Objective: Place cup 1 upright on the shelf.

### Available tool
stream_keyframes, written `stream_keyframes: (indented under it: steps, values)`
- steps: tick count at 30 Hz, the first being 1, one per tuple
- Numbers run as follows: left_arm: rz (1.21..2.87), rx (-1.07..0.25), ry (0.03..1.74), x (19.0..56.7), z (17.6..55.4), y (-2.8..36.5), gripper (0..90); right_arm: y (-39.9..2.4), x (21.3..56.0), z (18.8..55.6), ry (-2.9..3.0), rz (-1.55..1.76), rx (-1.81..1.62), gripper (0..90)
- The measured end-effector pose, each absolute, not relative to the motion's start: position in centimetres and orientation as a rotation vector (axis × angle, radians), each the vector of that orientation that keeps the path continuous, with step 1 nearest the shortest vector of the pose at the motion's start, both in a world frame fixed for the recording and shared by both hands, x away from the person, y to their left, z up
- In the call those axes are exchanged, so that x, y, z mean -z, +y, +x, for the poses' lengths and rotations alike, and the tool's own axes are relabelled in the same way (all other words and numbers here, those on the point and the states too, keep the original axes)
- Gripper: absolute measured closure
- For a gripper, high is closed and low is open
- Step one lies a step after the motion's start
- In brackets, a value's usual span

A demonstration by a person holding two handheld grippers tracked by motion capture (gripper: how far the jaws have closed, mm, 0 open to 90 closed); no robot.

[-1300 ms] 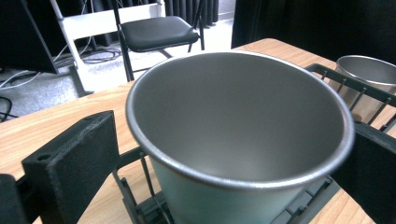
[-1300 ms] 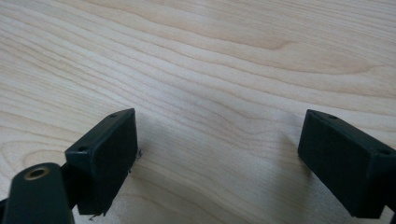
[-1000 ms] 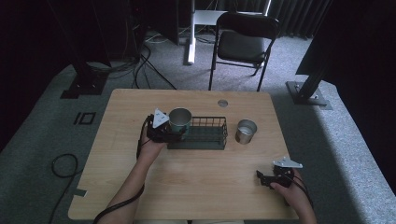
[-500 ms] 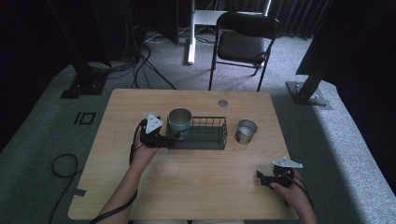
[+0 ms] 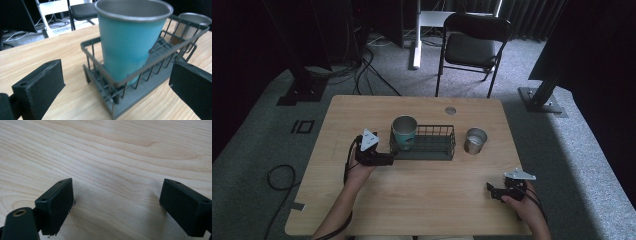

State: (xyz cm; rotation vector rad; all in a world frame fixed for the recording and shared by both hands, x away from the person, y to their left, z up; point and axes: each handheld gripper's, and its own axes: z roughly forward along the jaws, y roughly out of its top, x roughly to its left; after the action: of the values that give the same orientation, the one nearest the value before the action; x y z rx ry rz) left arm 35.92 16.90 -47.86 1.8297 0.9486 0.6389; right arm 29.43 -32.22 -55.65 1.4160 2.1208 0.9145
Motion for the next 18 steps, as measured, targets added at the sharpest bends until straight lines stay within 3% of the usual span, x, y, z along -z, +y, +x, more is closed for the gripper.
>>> stream_keyframes:
  steps: [18]
  values:
    - [1.861,-0.639,1.022,49.9,33.8,19.3,0.4,-32.2,55.7,29.4,2.121,1.416,-0.915,11.6]
